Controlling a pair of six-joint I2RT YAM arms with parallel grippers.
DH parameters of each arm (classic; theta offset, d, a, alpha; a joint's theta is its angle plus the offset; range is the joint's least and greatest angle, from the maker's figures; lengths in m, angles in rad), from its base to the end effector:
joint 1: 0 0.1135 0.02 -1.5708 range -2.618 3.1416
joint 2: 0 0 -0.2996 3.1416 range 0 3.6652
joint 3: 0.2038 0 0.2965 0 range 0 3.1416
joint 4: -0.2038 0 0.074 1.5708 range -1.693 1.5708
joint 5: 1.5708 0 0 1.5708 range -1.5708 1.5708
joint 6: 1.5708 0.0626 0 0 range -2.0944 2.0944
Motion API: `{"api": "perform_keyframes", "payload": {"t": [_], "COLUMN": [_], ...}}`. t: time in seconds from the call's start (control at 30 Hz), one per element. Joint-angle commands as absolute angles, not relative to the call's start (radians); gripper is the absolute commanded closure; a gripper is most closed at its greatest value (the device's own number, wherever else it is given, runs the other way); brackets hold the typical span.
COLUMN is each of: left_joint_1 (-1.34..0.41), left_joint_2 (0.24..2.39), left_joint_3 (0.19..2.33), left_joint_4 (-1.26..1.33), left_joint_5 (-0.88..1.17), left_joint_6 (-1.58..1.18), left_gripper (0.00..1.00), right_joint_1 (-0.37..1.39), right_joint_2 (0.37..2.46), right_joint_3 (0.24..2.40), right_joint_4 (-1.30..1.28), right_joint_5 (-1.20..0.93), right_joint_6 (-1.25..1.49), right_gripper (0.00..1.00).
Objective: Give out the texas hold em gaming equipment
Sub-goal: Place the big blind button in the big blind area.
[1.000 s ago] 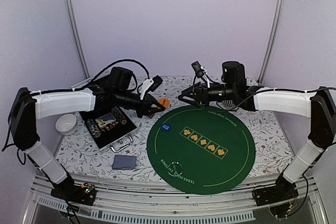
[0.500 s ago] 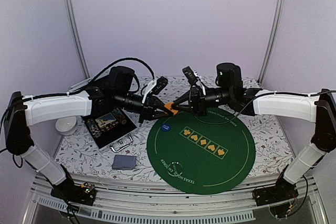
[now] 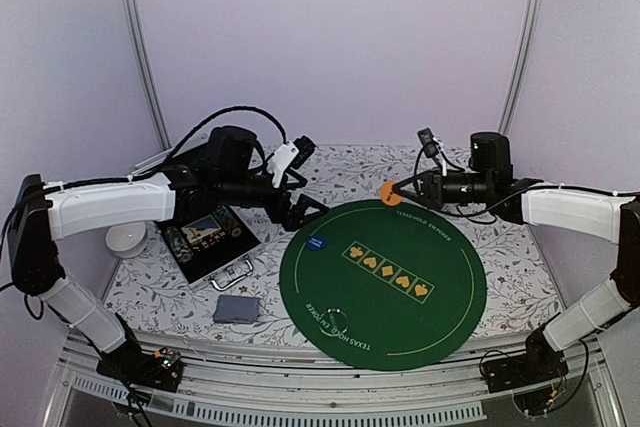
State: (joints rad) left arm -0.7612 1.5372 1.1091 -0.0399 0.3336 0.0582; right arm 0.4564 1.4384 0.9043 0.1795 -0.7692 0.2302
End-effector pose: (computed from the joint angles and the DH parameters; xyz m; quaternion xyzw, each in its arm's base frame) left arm 0.2884 -0.3031 0.2869 0.4144 0.7358 -0.3106 0.4363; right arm 0.3152 0.2033 0.2730 -0.2988 0.7317 0.4682 0.3950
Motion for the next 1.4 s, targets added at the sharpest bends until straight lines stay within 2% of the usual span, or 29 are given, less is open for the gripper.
{"api": "perform_keyframes", "payload": {"t": [0.0,0.13,0.53,1.07,1.37], "left_joint_1": [-0.740,-0.736,-0.736,-0.735,-0.731], "left_joint_2": [1.575,1.604,1.607,1.608,1.619], "left_joint_3": [1.142,1.147,1.130,1.119,1.124], "left_joint_4": [-0.080,-0.090,-0.119,-0.130,-0.135], "left_joint_5": [0.113,0.094,0.035,0.001,-0.012], "left_joint_6": [0.016,0.013,0.025,0.020,0.026], "left_gripper": [0.02,0.02,0.02,0.02,0.02], "right_joint_1": [0.295,0.218,0.150,0.118,0.118], "right_joint_2": [1.451,1.517,1.768,1.890,1.827], "right_joint_3": [0.788,0.735,0.788,0.873,0.791], "right_joint_4": [0.047,0.045,0.112,0.160,0.146], "right_joint_5": [-0.662,-0.659,-0.684,-0.682,-0.683], "right_joint_6": [0.385,0.408,0.425,0.468,0.466], "right_gripper": [0.98,0.98,0.98,0.97,0.97]}}
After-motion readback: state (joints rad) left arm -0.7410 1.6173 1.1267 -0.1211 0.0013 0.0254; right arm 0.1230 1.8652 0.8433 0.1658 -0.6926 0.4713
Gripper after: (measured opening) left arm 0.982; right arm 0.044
